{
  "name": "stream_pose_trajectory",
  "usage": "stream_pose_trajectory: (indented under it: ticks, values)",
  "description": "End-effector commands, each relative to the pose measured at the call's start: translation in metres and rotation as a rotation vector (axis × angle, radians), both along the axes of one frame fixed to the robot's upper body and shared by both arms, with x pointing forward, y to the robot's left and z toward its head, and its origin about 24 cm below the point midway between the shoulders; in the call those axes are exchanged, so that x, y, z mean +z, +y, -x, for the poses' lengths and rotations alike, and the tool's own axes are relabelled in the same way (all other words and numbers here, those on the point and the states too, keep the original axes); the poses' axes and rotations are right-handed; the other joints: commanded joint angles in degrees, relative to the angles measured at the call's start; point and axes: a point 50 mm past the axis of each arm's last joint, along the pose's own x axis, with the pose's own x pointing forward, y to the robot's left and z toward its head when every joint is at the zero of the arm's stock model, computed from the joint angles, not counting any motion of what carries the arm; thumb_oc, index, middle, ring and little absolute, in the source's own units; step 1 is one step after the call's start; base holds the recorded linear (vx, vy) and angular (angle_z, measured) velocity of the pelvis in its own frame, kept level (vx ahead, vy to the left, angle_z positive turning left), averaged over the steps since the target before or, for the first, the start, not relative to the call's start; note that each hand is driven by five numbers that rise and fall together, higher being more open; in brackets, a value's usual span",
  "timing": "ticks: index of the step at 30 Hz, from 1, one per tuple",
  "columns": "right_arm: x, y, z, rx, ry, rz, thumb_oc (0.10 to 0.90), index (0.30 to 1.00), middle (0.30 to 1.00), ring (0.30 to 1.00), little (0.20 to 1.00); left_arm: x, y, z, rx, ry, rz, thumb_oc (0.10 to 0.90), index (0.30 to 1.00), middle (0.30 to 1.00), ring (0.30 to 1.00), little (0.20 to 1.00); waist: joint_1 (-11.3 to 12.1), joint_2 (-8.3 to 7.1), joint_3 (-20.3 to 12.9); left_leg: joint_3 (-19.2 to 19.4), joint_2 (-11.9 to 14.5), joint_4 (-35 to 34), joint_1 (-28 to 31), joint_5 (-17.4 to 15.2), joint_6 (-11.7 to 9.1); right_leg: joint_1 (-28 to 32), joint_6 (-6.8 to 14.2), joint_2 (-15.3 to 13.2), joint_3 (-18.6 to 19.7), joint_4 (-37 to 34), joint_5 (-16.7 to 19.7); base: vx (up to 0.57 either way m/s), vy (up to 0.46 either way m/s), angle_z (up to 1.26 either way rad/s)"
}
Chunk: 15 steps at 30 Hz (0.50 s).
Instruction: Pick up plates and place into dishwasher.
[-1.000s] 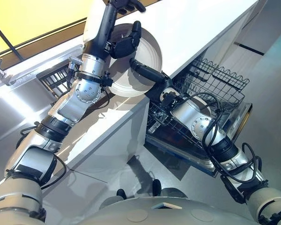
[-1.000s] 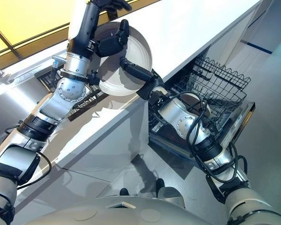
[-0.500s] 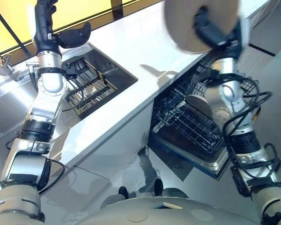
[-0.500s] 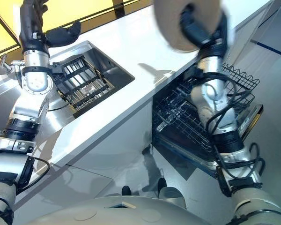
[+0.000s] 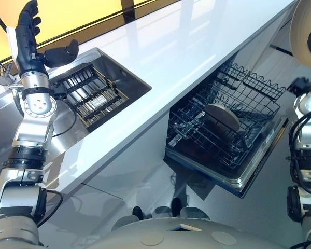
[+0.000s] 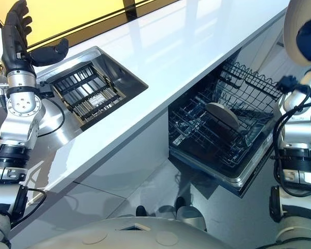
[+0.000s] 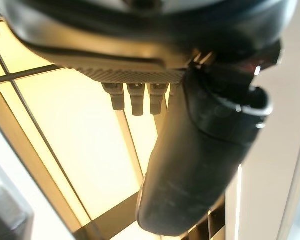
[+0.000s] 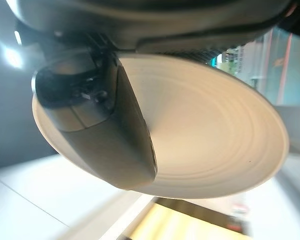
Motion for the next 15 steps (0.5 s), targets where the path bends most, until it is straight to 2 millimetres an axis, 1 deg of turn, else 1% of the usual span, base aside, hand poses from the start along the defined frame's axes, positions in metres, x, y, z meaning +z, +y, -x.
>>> stream_pose_trajectory:
  ticks: [1,5,7,12,15]
  values:
    - [0.006,-0.005,0.005,0.086,0.039,0.114,0.100,0.300,0.300,0.300,0.200,0.048,0.016,0.017,0.003,-0.188,-0.072,0.800,0.900,0.900,0.900,0.900,-0.5,0.54,-4.6,-0.6,-1.3,0.4,-1.7,-2.8,-0.1,1.0,2.3,2.4,-0.1,5.1,-7.7,0.01,0.040,-0.01]
    - [-0.025,0.001,0.014,0.168,0.150,0.123,0.100,0.300,0.300,0.300,0.200,0.045,0.016,0.022,-0.049,-0.170,-0.049,0.800,0.900,0.900,0.900,0.900,-0.8,0.88,-3.8,-0.3,-1.3,0.4,-1.5,-2.9,0.2,0.8,2.3,2.2,0.0,6.1,-8.2,0.00,0.009,0.00]
    - [-0.035,0.008,0.020,0.214,0.176,0.136,0.100,0.300,0.300,0.300,0.200,0.044,0.018,0.026,-0.068,-0.172,-0.040,0.800,0.900,0.900,0.900,0.900,-1.0,1.00,-3.6,-0.2,-1.3,0.4,-1.4,-2.9,0.2,0.6,2.4,2.1,0.0,6.4,-8.4,0.00,0.000,0.00]
    - [-0.051,0.028,0.026,0.308,0.217,0.157,0.100,0.300,0.300,0.300,0.200,0.040,0.027,0.037,-0.041,-0.176,-0.041,0.800,0.900,0.900,0.900,0.900,-1.4,1.24,-2.7,-0.1,-1.4,0.4,-1.4,-2.9,0.3,0.2,2.5,2.0,0.0,7.1,-8.9,0.00,0.000,0.00]
    - [-0.060,0.040,0.027,0.348,0.251,0.168,0.100,0.300,0.300,0.300,0.200,0.033,0.032,0.042,-0.020,-0.172,-0.024,0.800,0.900,0.900,0.900,0.900,-1.4,1.39,-2.2,0.0,-1.4,0.4,-1.5,-2.9,0.3,0.1,2.5,2.0,-0.1,7.5,-9.2,0.00,0.000,0.00]
